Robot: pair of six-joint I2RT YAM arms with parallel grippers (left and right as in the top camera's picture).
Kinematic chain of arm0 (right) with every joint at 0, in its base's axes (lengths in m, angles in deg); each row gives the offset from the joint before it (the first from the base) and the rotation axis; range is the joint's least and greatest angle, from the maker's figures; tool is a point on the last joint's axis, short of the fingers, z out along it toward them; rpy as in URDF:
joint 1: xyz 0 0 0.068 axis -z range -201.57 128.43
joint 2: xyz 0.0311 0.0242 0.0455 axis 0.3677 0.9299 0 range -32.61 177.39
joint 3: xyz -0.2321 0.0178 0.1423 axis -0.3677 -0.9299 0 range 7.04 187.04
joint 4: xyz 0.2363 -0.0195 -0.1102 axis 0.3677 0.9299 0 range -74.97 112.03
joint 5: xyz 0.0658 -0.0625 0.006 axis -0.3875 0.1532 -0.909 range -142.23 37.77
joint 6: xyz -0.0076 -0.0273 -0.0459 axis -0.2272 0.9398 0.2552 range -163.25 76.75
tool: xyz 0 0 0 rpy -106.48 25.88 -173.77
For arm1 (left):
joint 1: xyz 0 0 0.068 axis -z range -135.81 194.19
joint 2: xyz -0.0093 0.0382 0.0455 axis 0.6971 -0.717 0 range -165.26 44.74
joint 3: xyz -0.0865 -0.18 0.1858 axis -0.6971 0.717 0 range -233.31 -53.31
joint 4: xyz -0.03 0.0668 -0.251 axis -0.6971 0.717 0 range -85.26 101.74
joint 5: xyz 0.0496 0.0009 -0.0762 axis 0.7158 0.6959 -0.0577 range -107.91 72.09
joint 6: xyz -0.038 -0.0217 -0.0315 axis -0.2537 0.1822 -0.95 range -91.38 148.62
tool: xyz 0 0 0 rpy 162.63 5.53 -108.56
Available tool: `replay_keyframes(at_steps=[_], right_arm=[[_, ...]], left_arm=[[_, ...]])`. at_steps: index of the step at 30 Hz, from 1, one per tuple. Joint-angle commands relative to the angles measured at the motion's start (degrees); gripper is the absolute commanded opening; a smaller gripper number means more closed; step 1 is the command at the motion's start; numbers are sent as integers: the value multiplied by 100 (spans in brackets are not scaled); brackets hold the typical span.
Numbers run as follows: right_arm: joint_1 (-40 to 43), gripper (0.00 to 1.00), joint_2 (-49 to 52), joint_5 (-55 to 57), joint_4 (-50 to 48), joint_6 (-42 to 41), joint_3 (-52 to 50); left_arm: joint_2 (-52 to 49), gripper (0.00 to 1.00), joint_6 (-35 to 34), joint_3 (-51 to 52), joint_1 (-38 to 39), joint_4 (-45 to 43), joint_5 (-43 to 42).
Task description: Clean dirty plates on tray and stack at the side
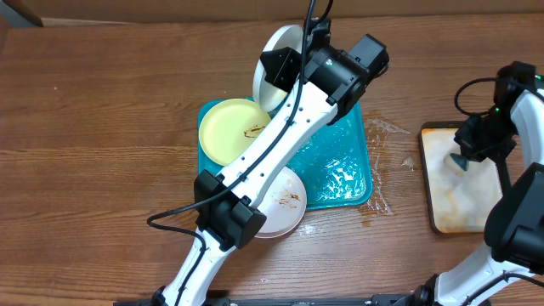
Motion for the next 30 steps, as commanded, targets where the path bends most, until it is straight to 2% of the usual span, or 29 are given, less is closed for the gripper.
replay_keyframes(at_steps=[1, 12, 23, 26, 28, 29, 30], right_arm=[[149, 4, -133, -116, -17, -24, -11], [262, 4, -133, -291, -24, -22, -11], [262, 4, -133, -315, -28, -22, -11], [262, 4, -133, -315, -28, -22, -11], [262, 4, -133, -317, -26, -22, -11], [262, 4, -133, -334, -26, -20, -11], [262, 4, -133, -334, -26, -20, -11]], left_arm=[[-4, 4, 260, -101, 179, -140, 280], [-4, 4, 304, -101, 605, -208, 625], [-4, 4, 299, -101, 627, -190, 566], [-4, 4, 304, -101, 621, -203, -334], [-7, 4, 302, -101, 533, -234, -1580], [-7, 4, 302, -101, 391, -315, -2826], [-7, 4, 299, -101, 275, -387, -3600]])
